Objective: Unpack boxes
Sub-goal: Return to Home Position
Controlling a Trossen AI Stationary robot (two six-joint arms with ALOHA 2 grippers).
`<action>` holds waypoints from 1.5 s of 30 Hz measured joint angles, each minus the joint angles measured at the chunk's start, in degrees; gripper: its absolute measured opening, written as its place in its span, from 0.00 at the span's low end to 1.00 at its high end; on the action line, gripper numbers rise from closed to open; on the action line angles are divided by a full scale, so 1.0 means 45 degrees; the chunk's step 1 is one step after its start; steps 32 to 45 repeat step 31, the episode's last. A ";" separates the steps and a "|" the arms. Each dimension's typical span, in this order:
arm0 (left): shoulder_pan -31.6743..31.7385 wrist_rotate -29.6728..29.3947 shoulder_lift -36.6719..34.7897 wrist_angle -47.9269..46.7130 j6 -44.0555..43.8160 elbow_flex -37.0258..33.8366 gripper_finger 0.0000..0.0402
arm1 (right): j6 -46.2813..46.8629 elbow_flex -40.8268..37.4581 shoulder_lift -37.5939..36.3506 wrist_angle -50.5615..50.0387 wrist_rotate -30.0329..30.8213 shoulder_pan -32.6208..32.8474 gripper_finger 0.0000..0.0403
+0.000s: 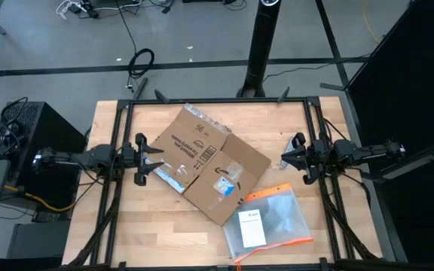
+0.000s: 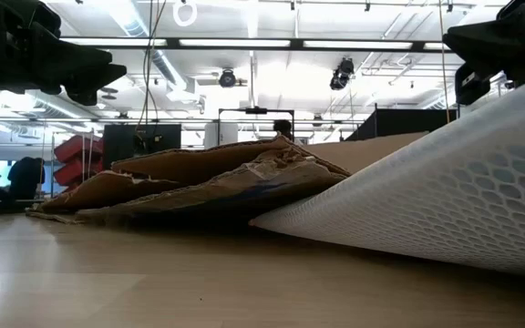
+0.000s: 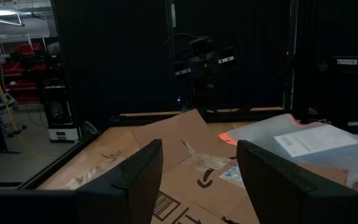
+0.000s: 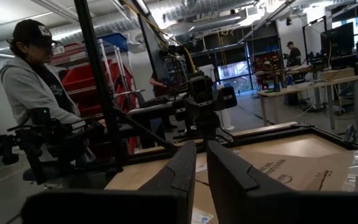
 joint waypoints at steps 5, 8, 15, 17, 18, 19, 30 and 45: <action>0.0001 0.0000 0.0000 0.0000 -0.0004 0.0000 0.49 | -0.0004 -0.0002 -0.0002 0.0000 -0.0004 -0.0005 0.04; 0.0002 0.0000 0.0000 0.0000 -0.0003 0.0000 0.49 | -0.0003 -0.0002 -0.0001 0.0000 -0.0003 -0.0005 0.04; 0.0004 0.0000 0.0000 0.0000 -0.0001 0.0000 0.49 | -0.0001 -0.0002 0.0001 0.0000 -0.0001 -0.0005 0.05; 0.0004 0.0000 0.0000 0.0000 0.0000 0.0000 0.49 | 0.0000 -0.0002 0.0002 0.0000 0.0000 -0.0005 0.05; 0.0002 0.0000 0.0000 0.0002 -0.0002 0.0000 0.49 | -0.0001 -0.0002 0.0001 0.0000 0.0000 -0.0003 0.05; 0.0000 0.0000 0.0000 0.0000 0.0000 0.0000 0.49 | 0.0000 -0.0001 -0.0001 0.0000 -0.0003 -0.0005 0.06; 0.0000 0.0000 -0.0002 0.0005 -0.0002 0.0000 0.49 | 0.0000 -0.0002 -0.0002 0.0000 -0.0004 -0.0004 0.06; 0.0002 0.0000 -0.0002 0.0002 -0.0002 0.0000 0.49 | 0.0000 0.0002 0.0002 0.0000 -0.0004 -0.0005 0.06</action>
